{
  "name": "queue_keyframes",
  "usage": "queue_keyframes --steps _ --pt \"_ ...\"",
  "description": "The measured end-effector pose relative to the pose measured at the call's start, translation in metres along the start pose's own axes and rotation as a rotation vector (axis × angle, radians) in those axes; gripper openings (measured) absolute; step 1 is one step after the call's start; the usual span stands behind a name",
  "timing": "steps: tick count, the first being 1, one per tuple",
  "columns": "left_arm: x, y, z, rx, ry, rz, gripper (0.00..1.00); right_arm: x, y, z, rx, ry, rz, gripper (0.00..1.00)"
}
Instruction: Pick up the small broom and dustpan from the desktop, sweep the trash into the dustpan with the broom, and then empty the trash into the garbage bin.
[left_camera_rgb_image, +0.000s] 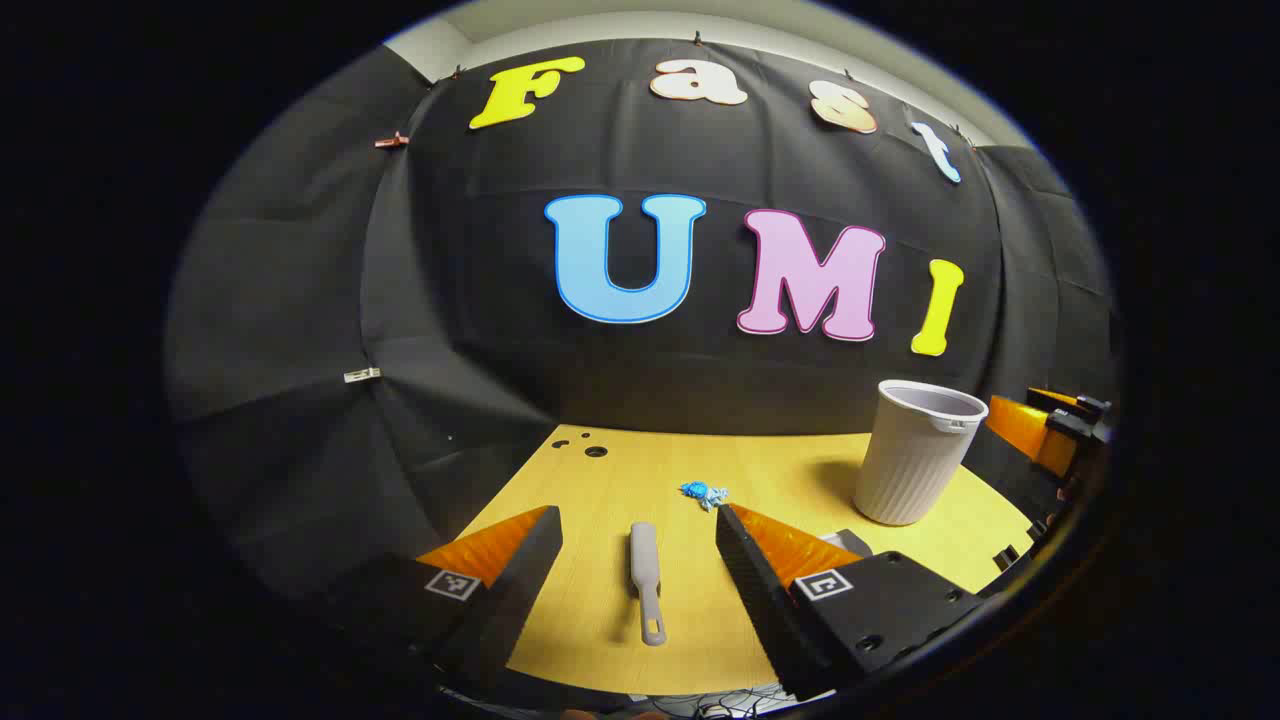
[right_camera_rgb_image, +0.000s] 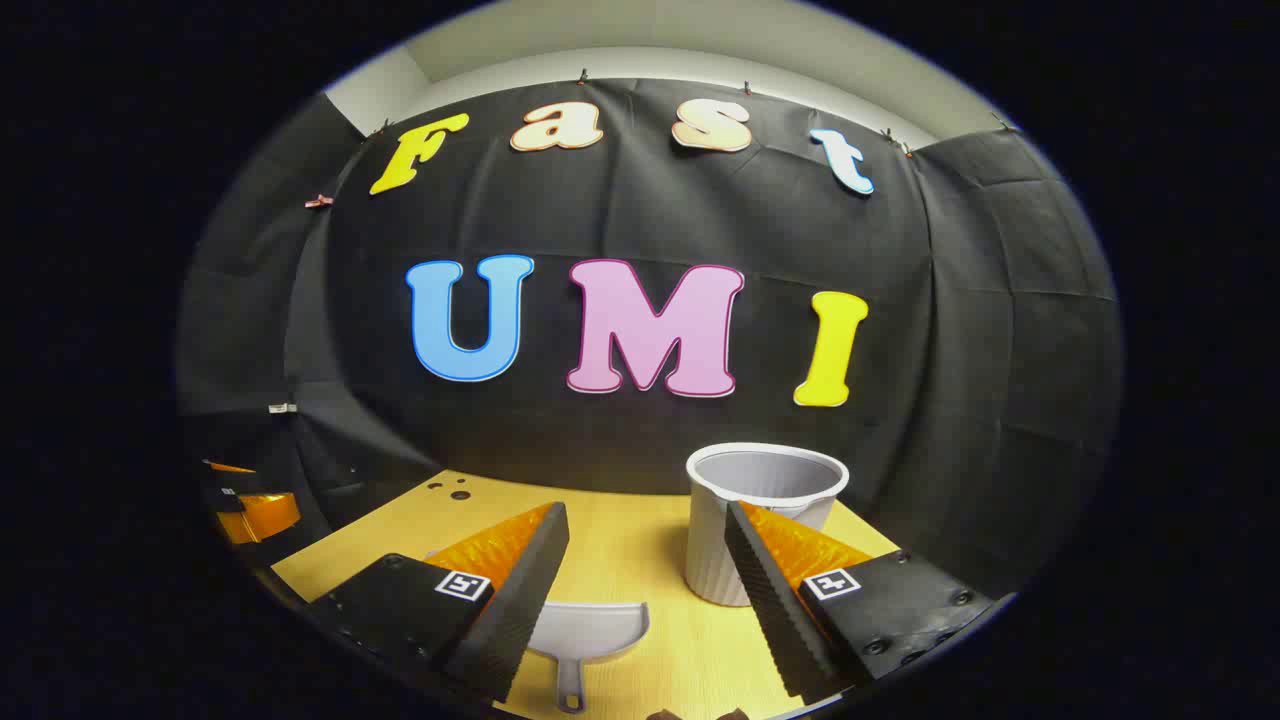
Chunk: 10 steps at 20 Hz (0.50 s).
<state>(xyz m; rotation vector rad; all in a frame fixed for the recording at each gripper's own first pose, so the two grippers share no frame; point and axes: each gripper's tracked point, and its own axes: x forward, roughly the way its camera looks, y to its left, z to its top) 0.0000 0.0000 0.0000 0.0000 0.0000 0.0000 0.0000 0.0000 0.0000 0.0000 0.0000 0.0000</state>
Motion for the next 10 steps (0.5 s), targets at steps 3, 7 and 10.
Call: queue_keyframes --steps 3,7,10 --pt "0.003 0.005 -0.002 -0.016 0.011 0.015 0.98 0.006 0.008 -0.005 0.005 0.023 0.030 0.98" --pt "0.005 0.008 -0.005 -0.016 0.027 0.021 0.98 0.014 0.020 -0.013 0.005 0.059 0.071 0.98" --pt "0.008 0.007 -0.006 -0.023 0.039 0.015 0.98 0.016 0.026 -0.022 0.010 0.091 0.096 0.97"
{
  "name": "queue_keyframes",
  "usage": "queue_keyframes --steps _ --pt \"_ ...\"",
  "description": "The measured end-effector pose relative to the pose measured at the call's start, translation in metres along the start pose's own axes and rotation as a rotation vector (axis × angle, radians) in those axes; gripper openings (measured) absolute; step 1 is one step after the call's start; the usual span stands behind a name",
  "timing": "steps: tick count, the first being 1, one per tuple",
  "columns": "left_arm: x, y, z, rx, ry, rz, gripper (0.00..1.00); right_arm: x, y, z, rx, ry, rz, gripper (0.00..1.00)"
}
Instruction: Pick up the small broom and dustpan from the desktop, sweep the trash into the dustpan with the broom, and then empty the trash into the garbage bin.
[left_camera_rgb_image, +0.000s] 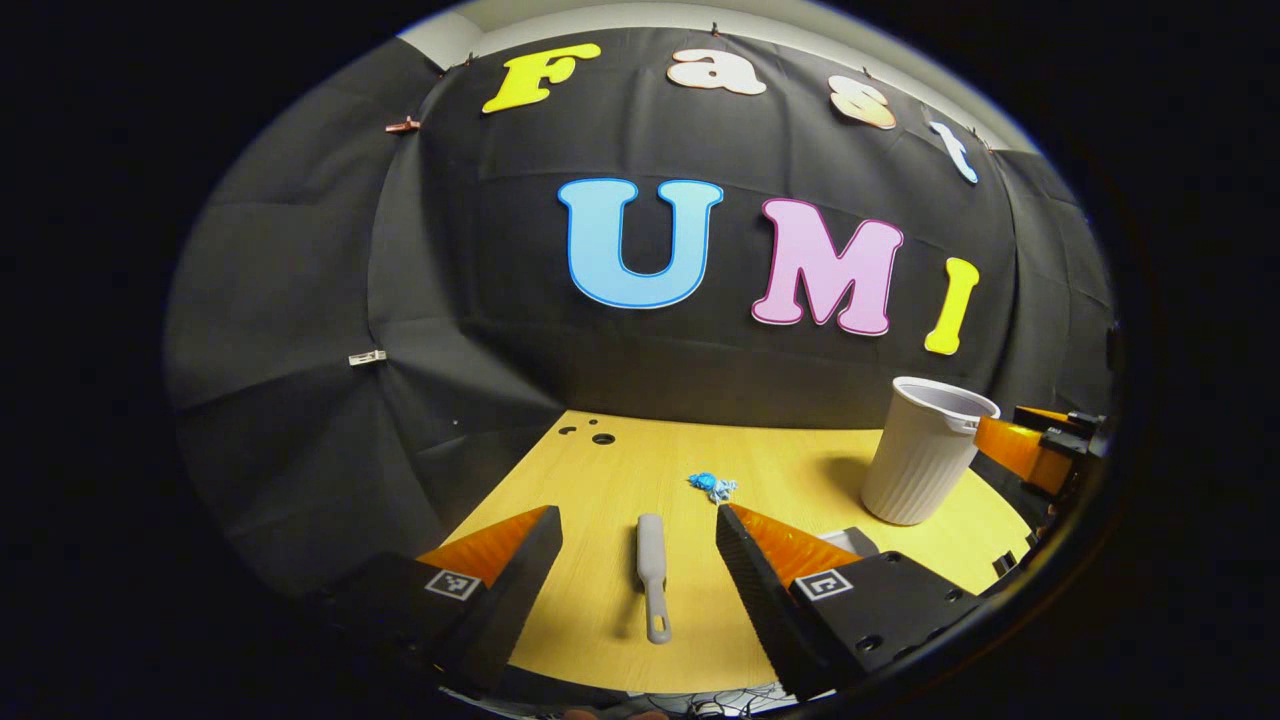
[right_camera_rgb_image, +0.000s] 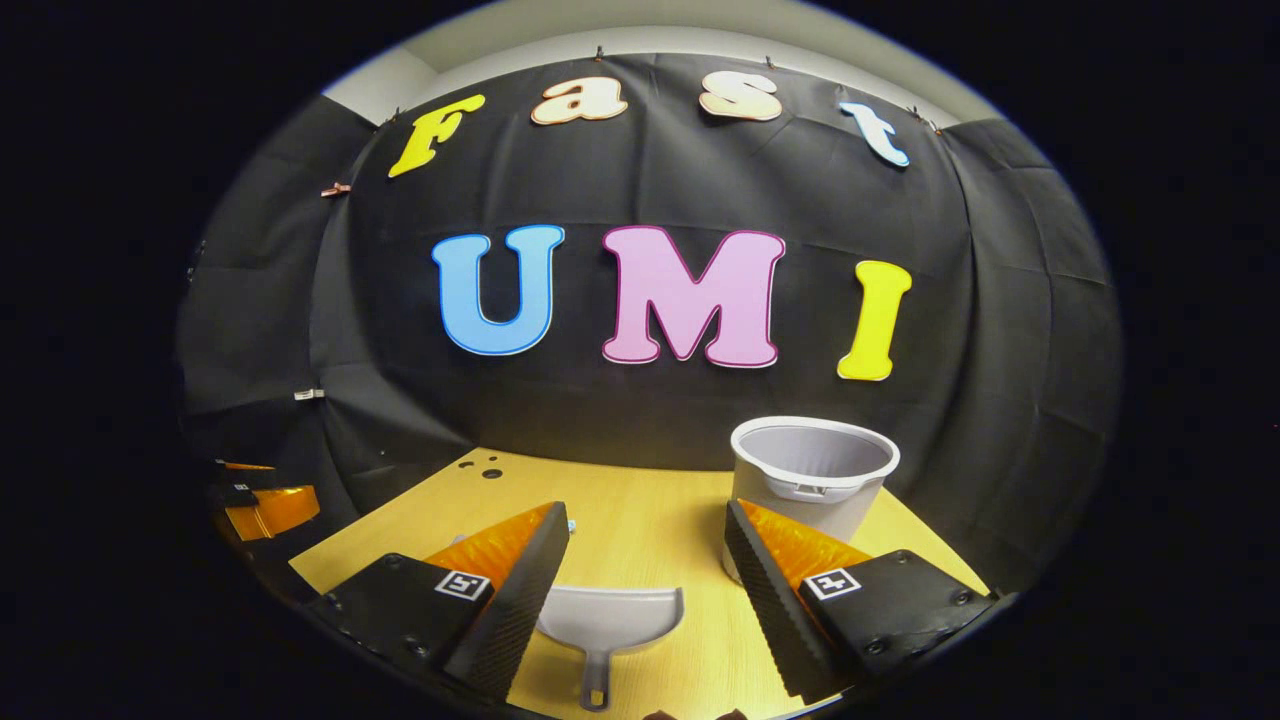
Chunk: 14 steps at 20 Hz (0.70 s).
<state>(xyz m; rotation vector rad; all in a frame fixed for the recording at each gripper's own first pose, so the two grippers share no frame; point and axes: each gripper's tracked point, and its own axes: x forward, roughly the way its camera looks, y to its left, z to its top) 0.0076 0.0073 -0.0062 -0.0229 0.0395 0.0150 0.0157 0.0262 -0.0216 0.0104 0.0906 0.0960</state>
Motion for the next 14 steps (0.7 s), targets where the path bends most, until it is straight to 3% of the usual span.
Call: queue_keyframes --steps 4,14 --pt "0.007 -0.004 -0.014 -0.009 0.047 -0.010 0.98 0.007 0.004 -0.009 0.010 0.038 0.024 0.98" --pt "0.073 -0.012 -0.083 -0.033 0.357 -0.061 0.98 0.027 0.001 -0.053 0.054 0.165 0.052 0.98"
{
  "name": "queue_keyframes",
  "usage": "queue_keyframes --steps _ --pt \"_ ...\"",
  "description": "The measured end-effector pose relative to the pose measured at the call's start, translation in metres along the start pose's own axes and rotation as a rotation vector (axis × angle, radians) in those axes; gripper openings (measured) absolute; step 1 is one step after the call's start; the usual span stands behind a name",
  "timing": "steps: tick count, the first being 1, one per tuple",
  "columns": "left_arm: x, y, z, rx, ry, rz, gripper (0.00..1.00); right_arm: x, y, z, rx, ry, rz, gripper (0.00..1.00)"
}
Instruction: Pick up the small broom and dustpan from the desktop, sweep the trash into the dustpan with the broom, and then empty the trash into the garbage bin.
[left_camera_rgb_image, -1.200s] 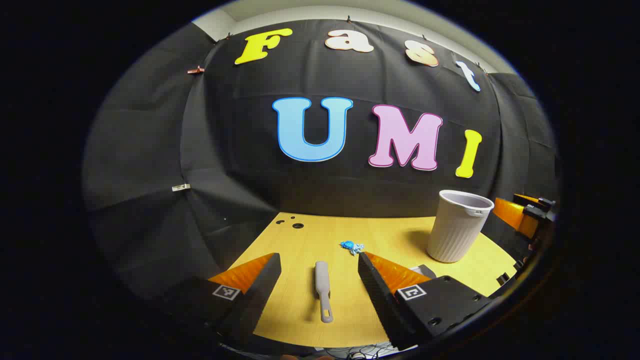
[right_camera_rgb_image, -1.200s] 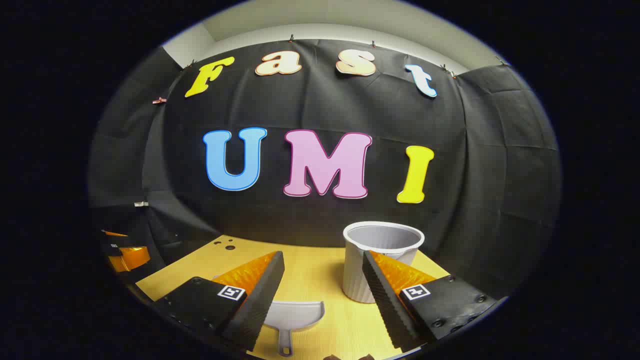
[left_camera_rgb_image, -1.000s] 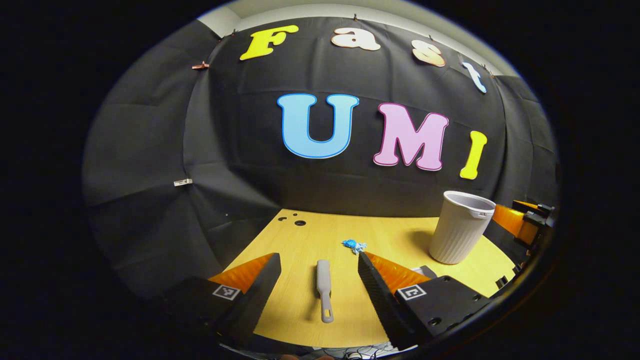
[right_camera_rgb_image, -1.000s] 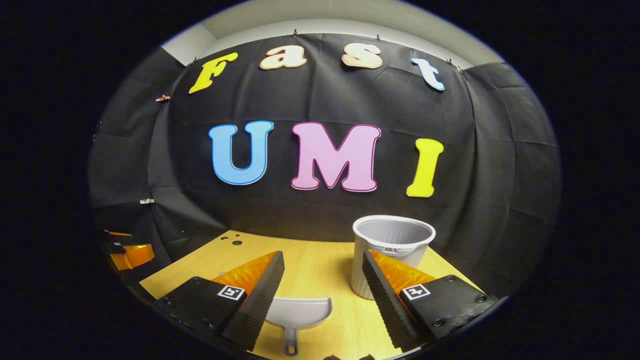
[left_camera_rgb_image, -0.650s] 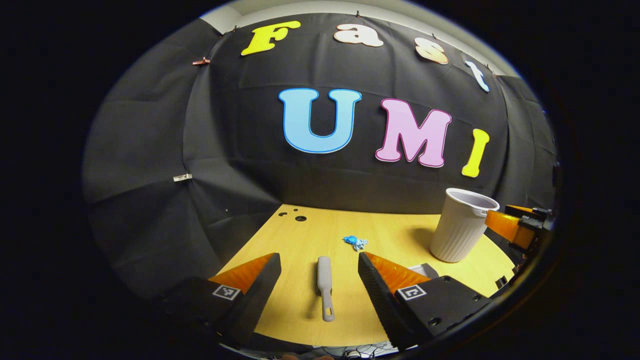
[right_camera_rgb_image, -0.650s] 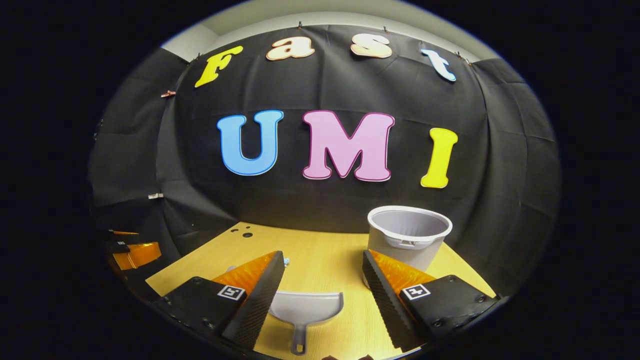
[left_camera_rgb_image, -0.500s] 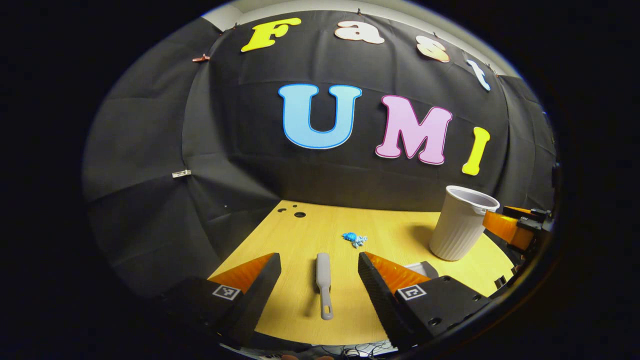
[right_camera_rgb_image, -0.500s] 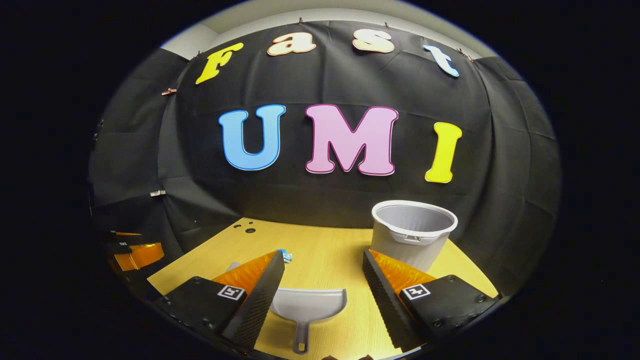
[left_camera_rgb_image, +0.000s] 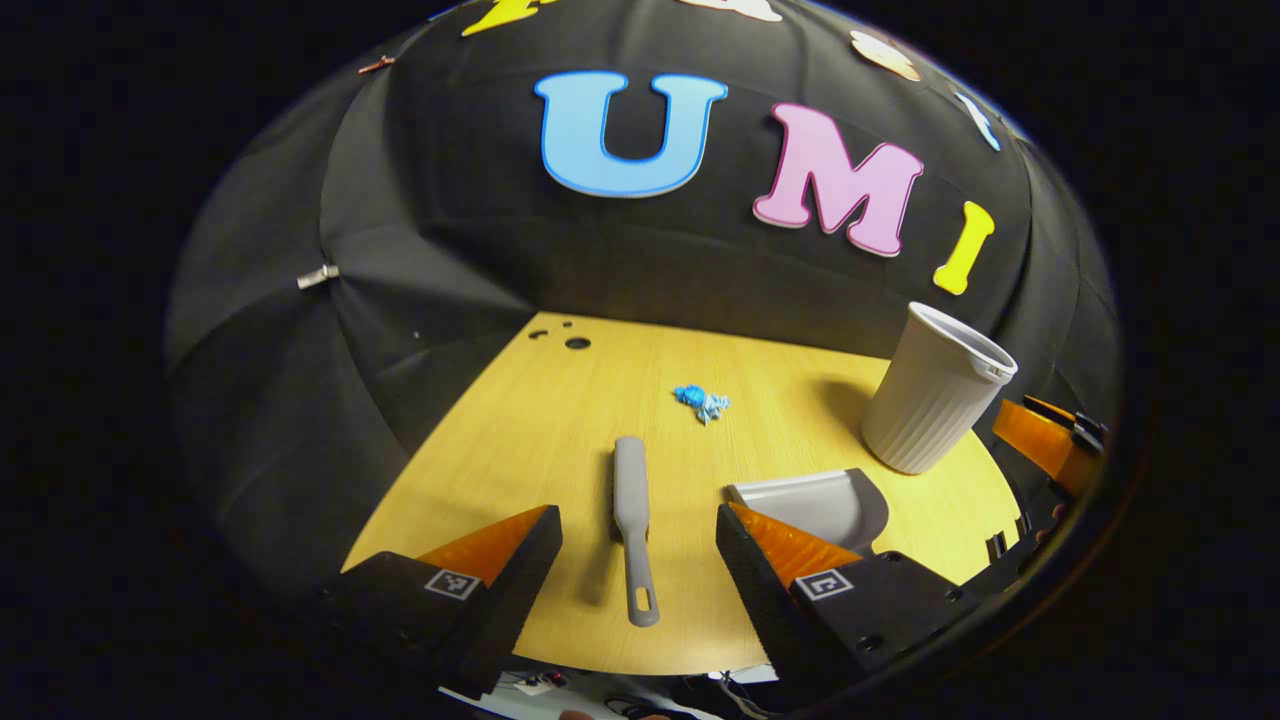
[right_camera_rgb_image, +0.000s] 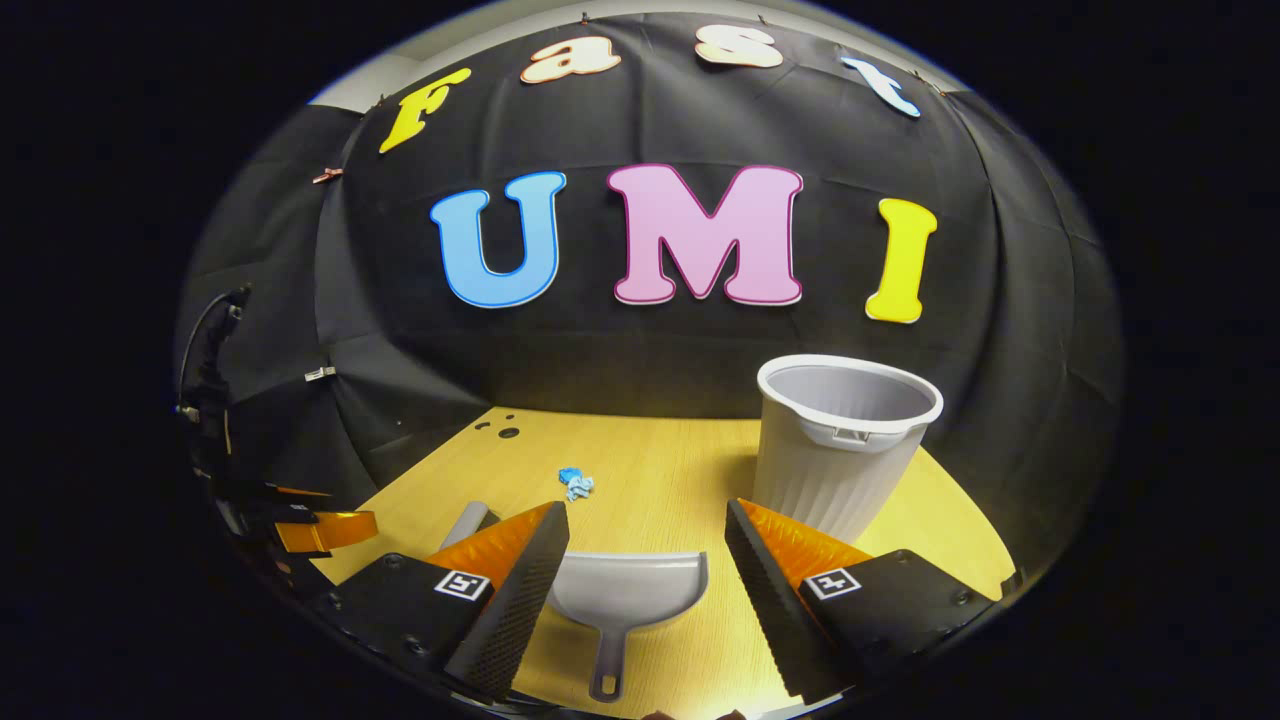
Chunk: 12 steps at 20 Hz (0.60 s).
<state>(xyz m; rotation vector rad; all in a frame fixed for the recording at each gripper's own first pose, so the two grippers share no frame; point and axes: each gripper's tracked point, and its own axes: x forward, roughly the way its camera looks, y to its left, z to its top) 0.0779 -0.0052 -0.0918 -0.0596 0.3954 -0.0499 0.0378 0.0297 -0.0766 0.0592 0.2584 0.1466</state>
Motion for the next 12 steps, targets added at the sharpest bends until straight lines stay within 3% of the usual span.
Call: queue_keyframes --steps 3,7,12 --pt "0.048 0.005 -0.036 0.030 0.193 -0.008 0.98 0.015 -0.006 -0.028 0.032 0.072 0.002 0.97" --pt "0.089 0.004 -0.067 0.060 0.367 -0.007 0.99 0.022 -0.004 -0.048 0.044 0.143 0.018 0.99" --pt "0.122 0.003 -0.089 0.077 0.564 0.009 0.95 0.034 0.024 -0.102 0.064 0.319 0.153 0.99"
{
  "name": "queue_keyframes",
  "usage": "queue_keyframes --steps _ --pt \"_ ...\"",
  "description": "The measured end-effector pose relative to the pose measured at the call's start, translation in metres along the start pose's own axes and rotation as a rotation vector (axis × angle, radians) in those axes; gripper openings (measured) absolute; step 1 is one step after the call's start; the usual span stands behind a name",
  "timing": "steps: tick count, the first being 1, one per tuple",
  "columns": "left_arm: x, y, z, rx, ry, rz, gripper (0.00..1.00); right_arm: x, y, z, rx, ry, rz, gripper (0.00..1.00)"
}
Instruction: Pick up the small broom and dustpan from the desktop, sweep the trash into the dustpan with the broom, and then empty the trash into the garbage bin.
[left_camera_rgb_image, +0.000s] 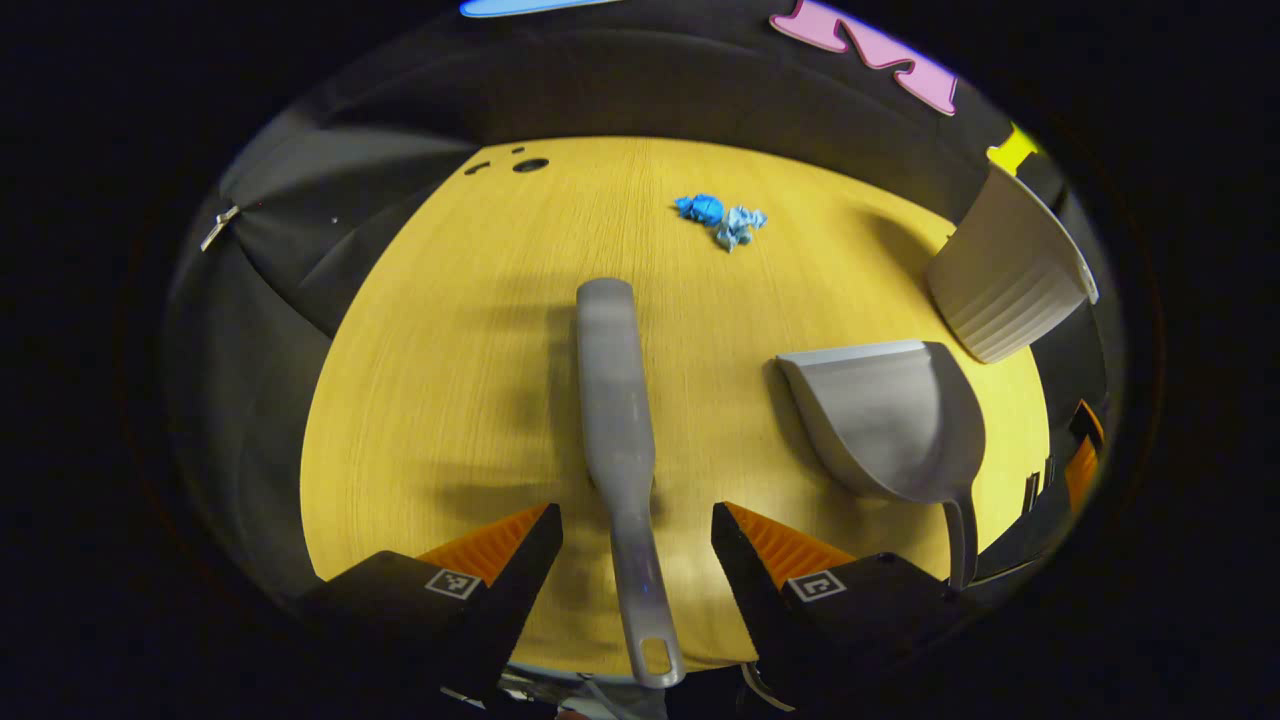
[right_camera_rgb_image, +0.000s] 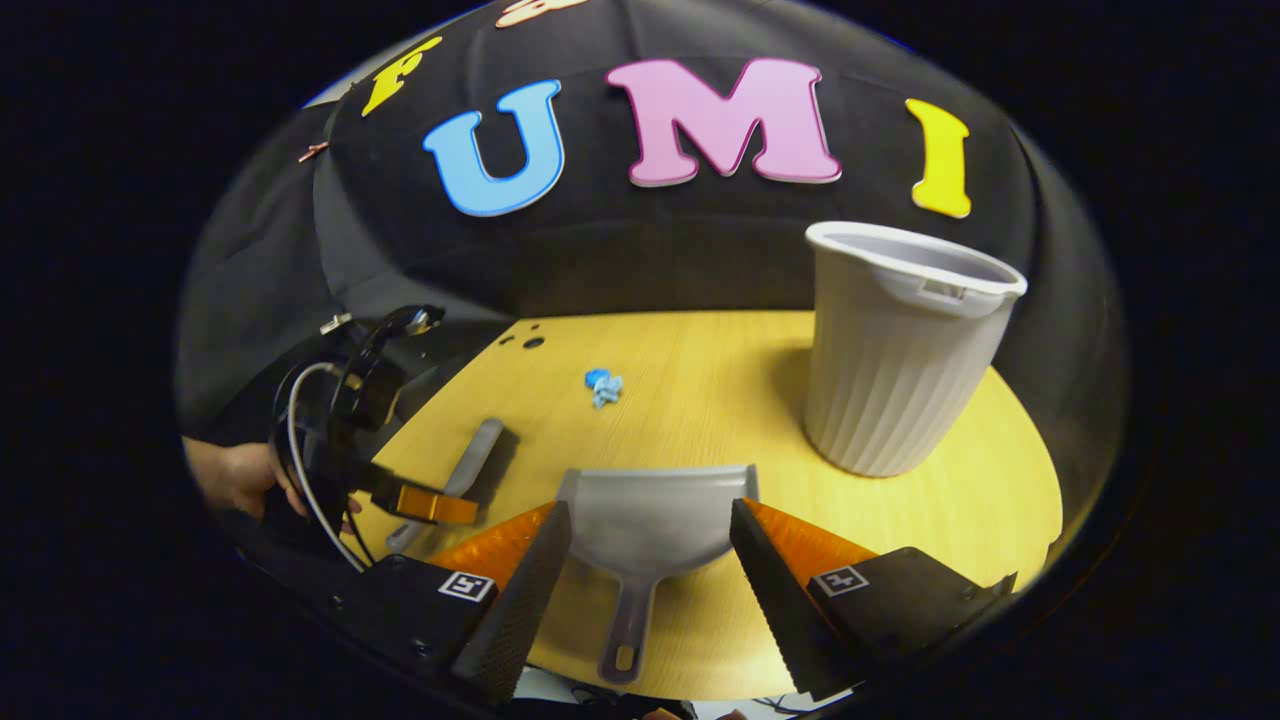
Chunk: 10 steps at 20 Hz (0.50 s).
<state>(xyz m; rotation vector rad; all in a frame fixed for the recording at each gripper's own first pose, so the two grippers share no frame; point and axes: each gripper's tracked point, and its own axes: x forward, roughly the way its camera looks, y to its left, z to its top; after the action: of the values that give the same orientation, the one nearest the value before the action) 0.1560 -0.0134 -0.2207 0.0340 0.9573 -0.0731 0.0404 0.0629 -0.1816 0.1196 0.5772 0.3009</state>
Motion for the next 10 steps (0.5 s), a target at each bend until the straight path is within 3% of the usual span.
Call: queue_keyframes --steps 3,9,10 --pt "0.020 -0.004 -0.005 -0.041 0.100 -0.033 0.89 0.010 0.002 -0.022 0.013 0.098 0.030 0.99" --pt "0.040 0.011 -0.003 -0.010 0.226 0.072 0.57 0.014 -0.005 -0.056 0.091 0.260 0.054 0.99" --pt "0.040 0.010 -0.003 -0.019 0.237 0.073 0.44 0.013 -0.003 -0.060 0.112 0.290 0.068 0.99"
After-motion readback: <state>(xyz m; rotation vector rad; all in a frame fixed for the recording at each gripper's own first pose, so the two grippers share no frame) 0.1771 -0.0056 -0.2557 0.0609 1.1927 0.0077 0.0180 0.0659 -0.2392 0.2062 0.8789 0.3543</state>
